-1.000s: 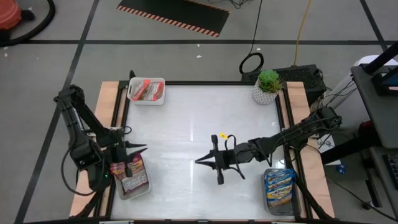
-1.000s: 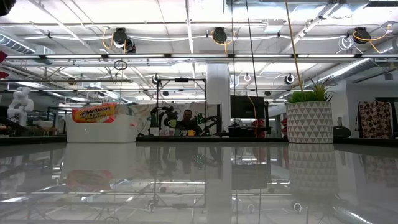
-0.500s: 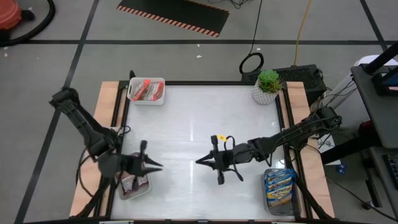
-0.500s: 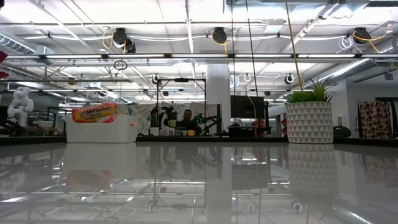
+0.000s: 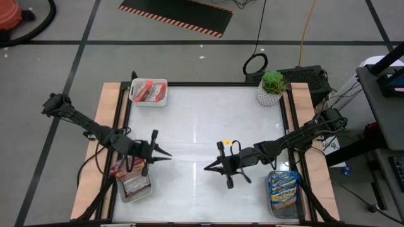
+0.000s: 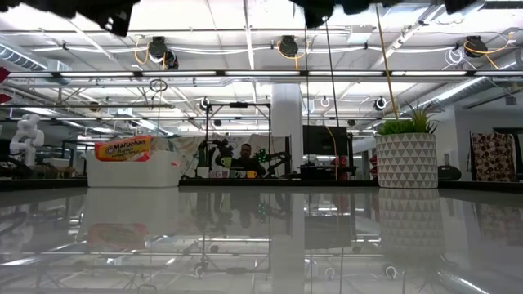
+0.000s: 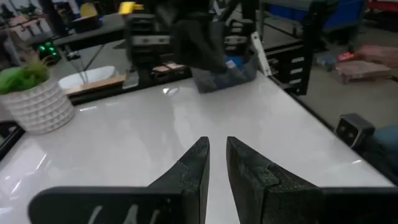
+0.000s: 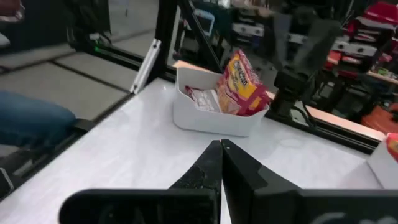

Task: Sort Maruchan noodles
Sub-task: Return to Home Position

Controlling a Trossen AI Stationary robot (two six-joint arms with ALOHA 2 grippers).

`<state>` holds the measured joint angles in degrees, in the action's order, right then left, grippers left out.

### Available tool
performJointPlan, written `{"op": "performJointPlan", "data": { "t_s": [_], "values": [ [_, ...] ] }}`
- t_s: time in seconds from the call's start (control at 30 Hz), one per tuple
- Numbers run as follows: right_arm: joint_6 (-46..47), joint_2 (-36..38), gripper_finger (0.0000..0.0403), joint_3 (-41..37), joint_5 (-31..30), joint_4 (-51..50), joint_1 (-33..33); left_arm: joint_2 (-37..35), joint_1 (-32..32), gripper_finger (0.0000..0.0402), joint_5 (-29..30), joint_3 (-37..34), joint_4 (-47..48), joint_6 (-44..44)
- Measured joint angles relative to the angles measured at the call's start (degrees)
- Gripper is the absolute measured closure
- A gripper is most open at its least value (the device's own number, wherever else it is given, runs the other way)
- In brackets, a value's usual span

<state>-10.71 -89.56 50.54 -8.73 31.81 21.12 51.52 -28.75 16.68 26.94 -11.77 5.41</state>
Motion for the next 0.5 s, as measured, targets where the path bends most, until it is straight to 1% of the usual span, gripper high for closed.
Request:
{"op": "performJointPlan", "data": {
  "t_s": [0.17,0.33,0.5],
  "values": [
    [0.6,0.0,0.0403,-7.5,0.0,10.1,-0.3,-6.8,4.2,0.0341,-3.1,-4.8,0.2,0.5],
    [-1.4,0.0,0.0403,-13.5,0.0,15.4,-0.3,-13.6,8.1,0.0341,-7.6,-8.8,0.1,1.4],
    [-2.2,0.0,0.0403,-20.5,0.1,24.6,-0.6,-19.4,12.0,0.0341,-9.3,-12.4,1.3,1.4]
  ]
}}
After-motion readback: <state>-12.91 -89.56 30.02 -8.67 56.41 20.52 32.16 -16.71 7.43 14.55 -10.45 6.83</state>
